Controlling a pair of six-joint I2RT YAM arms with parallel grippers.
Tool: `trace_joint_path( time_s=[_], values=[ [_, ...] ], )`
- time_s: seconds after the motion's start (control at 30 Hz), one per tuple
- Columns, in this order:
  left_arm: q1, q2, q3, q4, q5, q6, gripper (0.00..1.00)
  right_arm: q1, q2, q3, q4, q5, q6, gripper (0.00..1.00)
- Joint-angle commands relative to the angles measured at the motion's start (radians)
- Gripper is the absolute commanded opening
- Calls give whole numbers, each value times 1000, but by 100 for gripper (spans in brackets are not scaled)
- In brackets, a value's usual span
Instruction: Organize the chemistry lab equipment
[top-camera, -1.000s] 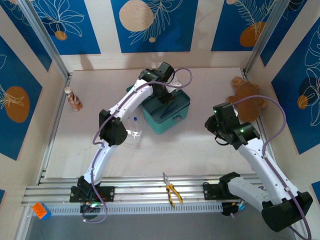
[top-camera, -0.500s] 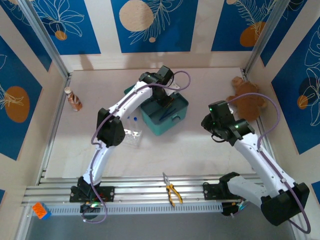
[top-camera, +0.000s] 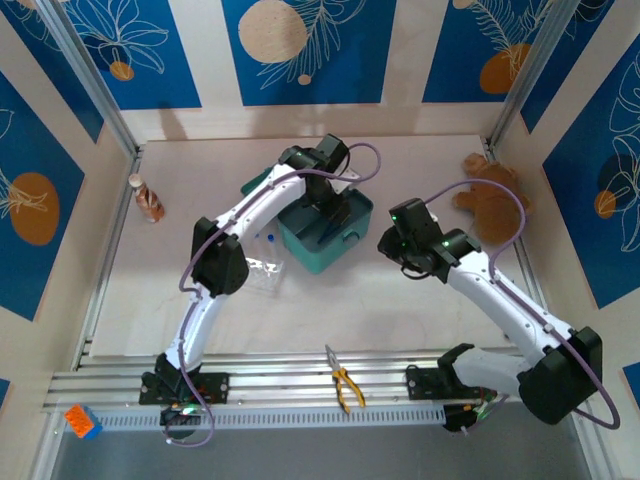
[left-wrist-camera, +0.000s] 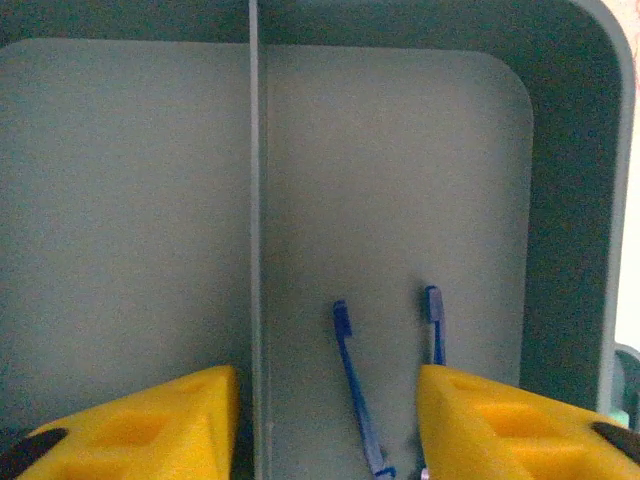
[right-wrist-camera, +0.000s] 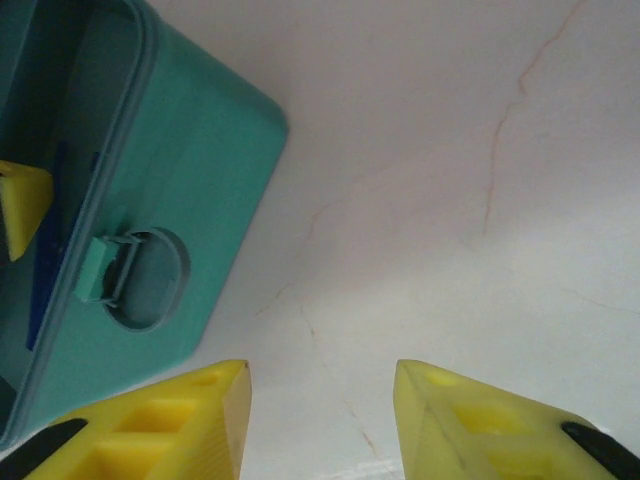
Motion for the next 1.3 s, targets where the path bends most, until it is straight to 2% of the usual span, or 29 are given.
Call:
trace_joint_path(
  time_s=[0.0, 0.13, 0.3, 0.33, 0.37, 0.43, 0.53, 0.57, 0.67, 0.73, 0.8, 0.83, 0.93, 1.1, 1.27],
  values=[
    [26, -98, 34, -41, 27, 10, 57, 14, 22, 41, 45, -17, 20, 44],
    [79, -142, 66, -24, 80, -2, 60, 18, 55, 37, 105, -44, 29, 45],
    [227, -161, 95, 6, 172, -34, 64, 5, 96, 13, 219, -113, 39, 49],
    [264, -154, 109, 2, 194, -40, 72, 0, 108, 8, 241, -132, 45, 50],
    [300, -149, 117, 1, 220, -49, 73, -7, 118, 1, 266, -153, 49, 51],
    [370, -136, 118, 4, 286, -59, 79, -21, 139, -12, 313, -194, 64, 53],
    [474, -95, 123, 11, 382, -69, 82, -31, 172, -17, 360, -230, 76, 55],
    [512, -76, 126, 15, 433, -77, 86, -31, 183, -15, 370, -236, 77, 55],
    [598, 12, 163, -10, 574, -79, 89, -36, 209, -13, 400, -258, 88, 56],
    [623, 62, 183, -43, 626, -24, 90, -41, 224, -18, 422, -277, 96, 56],
    [625, 78, 159, -54, 612, 30, 91, -46, 232, -21, 435, -287, 99, 56],
    [628, 77, 128, -42, 638, 43, 92, -48, 237, -24, 440, -290, 101, 56],
    [646, 82, 60, 6, 704, 44, 93, -60, 238, -41, 454, -301, 109, 56],
    [679, 142, 53, 27, 787, 28, 93, -87, 243, -70, 481, -324, 121, 56],
    [703, 176, 53, 41, 783, 21, 93, -109, 248, -77, 499, -338, 126, 56]
  ],
)
